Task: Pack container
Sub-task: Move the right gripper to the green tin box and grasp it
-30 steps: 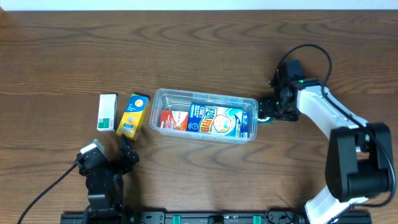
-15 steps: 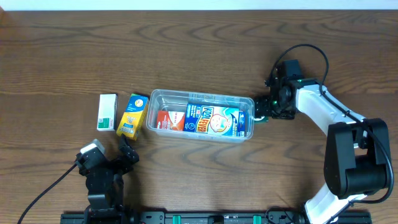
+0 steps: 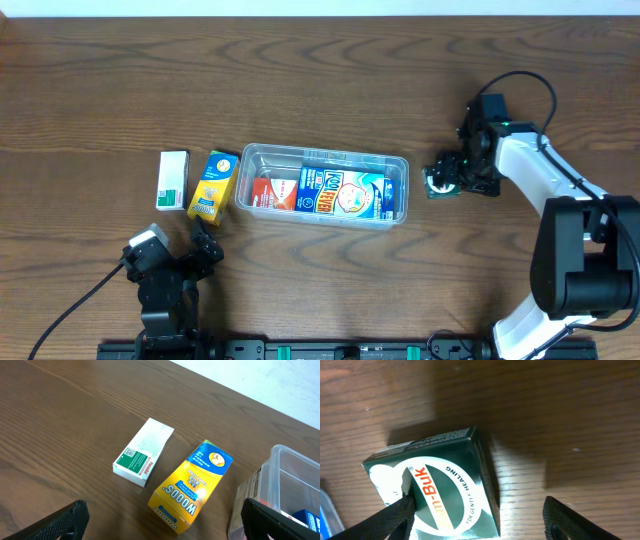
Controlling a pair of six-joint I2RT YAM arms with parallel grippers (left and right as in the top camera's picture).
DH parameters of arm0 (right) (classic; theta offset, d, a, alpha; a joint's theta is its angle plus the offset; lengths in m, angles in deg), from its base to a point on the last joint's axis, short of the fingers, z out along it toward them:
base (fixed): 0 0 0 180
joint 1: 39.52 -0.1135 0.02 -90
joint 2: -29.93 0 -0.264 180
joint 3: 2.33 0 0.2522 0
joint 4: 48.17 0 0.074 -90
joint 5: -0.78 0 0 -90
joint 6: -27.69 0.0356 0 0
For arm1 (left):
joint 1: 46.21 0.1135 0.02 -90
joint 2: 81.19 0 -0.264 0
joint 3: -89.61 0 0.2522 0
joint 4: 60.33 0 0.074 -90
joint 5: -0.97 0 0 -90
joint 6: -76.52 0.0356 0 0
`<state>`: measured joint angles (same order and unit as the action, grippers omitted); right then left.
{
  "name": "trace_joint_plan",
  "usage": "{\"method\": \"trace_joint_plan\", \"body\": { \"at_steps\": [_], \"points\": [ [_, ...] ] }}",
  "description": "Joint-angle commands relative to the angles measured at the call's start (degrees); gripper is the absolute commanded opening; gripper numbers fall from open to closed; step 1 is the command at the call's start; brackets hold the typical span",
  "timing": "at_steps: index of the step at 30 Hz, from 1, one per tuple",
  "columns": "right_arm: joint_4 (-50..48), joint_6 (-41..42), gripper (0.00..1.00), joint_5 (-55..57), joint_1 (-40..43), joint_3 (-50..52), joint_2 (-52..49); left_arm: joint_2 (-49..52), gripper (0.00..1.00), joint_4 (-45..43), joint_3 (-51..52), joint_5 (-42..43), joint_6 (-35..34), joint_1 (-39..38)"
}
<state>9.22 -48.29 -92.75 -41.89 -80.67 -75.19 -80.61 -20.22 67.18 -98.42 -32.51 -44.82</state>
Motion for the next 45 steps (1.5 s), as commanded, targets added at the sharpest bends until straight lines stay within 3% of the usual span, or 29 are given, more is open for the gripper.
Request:
{"method": "trace_joint_plan", "body": {
  "at_steps": [1,10,18,23,31,45],
  "points": [
    [-0.17,-2.91,0.78,4.37,0.39,1.31,-0.46,-0.35,0.98,-0.09,1.11,-0.26,0.79,-0.24],
    [-1.01,-5.88,0.89,4.04,-4.63,1.29,11.21,-0.37,0.98,-0.09,1.11,-0.26,0.81,-0.24],
    [-0.55,-7.06,0.91,4.57,-6.27,1.42,9.62,-0.37,0.98,-0.09,1.11,-0.26,0.79,-0.24],
    [-0.57,-8.83,0.99,4.85,-6.56,1.53,6.34,-0.35,0.98,-0.09,1.11,-0.26,0.79,-0.24],
    [-2.10,-9.94,0.99,5.68,-6.12,1.53,-0.17,-0.35,0.98,-0.09,1.11,-0.26,0.81,-0.24],
    [-3.80,-9.84,0.86,8.11,-5.09,1.64,-0.96,-0.35,0.98,-0.09,1.11,-0.26,0.81,-0.24]
  ]
}}
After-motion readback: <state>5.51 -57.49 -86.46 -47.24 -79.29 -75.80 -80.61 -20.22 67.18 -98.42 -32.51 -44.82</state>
